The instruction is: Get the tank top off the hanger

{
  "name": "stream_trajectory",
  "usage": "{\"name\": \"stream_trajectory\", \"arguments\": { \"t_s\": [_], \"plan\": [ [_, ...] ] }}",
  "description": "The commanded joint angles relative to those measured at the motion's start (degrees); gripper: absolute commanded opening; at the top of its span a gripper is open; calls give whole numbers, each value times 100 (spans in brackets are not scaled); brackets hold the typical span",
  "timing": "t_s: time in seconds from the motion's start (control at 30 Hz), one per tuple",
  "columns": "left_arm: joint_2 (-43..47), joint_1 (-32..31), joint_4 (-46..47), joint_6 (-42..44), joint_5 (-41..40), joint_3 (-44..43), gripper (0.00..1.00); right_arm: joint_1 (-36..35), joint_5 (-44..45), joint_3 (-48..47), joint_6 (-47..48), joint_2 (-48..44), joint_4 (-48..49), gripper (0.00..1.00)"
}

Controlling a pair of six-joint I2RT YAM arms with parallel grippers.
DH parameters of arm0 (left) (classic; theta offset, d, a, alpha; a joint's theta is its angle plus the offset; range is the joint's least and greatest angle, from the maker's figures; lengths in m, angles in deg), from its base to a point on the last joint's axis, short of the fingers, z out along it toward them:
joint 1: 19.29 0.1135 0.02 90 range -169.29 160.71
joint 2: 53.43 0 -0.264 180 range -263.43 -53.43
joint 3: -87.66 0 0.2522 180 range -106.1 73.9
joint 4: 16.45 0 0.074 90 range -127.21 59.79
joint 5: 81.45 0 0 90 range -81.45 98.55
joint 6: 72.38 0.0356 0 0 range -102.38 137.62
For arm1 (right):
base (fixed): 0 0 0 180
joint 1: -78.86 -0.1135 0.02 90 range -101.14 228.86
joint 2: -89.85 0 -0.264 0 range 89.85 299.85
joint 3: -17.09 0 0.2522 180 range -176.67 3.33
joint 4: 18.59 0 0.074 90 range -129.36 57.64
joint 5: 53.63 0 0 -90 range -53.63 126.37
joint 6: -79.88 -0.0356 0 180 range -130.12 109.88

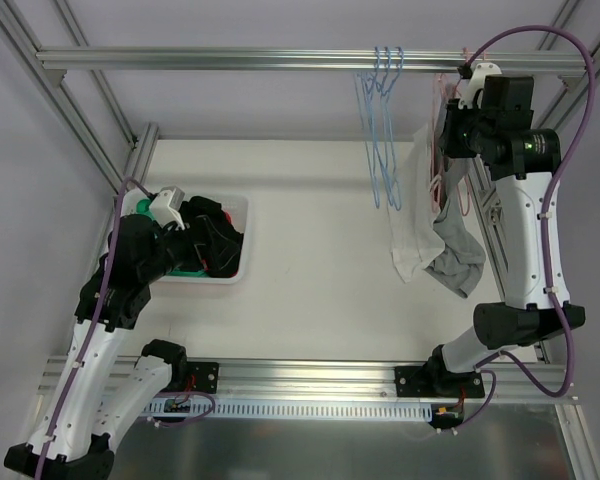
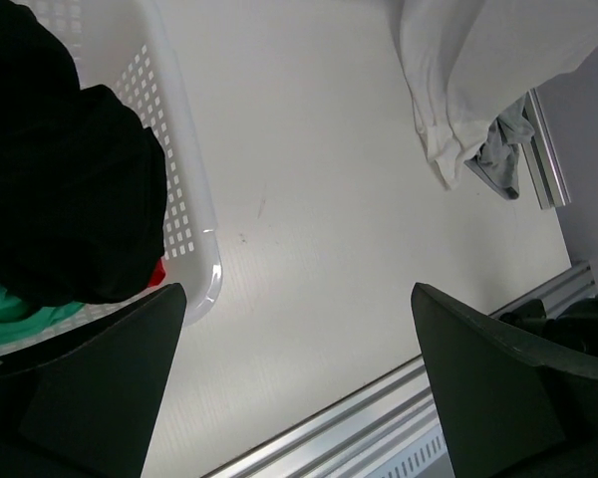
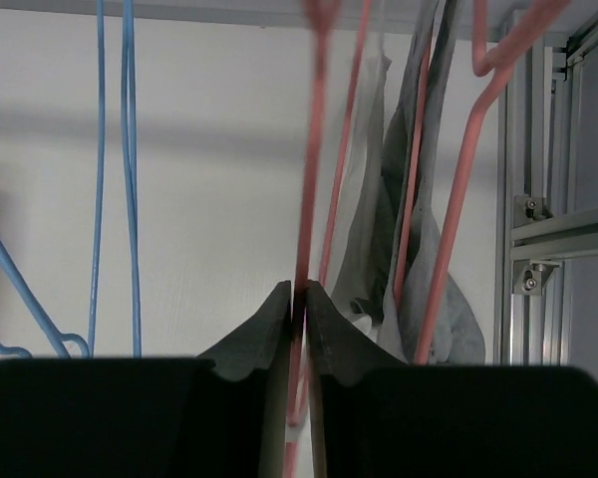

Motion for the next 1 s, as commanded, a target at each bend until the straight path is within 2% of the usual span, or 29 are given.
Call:
{"name": "stream_trajectory", "arguments": {
  "t_s": [0.0,0.13,0.37,0.67,0.8,0.97],
  "plan": [
    [9,-120,76,59,211,-167,99,37,17,-231,-107,20,312,12],
    [9,-182,76,59,246,-238,99,28,-169,-143,-274,-59,601,0],
    [211,-200,84,-3,386,-369,99,37,-598,172,-643,-629,1243,0],
    [167,-419,146,296,1308,-607,99,37,-915,559,-784,-1131,1508,0],
    [97,-761,435,349,1502,-668,99,28,-1030,1200,-784,-1649,1551,0],
    [-52,-1227,1033,200,1459,-765,99,37,-1127,2404,-793,-2859,1604,0]
  ]
}}
